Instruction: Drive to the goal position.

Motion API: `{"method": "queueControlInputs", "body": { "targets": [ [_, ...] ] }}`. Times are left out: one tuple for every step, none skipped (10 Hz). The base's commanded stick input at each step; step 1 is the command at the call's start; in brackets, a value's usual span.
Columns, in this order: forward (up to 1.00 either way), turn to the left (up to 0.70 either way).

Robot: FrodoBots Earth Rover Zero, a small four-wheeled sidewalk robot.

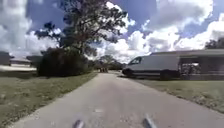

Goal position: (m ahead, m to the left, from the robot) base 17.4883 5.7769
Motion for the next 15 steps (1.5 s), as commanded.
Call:
{"method": "queueControlInputs", "body": {
  "targets": [
    [0.7,0.35],
    [0.7,0.31],
    [0.7,0.0],
    [0.7,0.0],
    [0.7,0.0],
    [0.7,0.0],
    [0.7,0.0],
    [0.7,0.0],
    [0.7,0.0],
    [0.7,0.0],
    [0.7,0.0],
    [0.7,0.22],
    [0.7,0.2],
    [0.7,0.0],
    [0.7,0.0]
  ]
}}
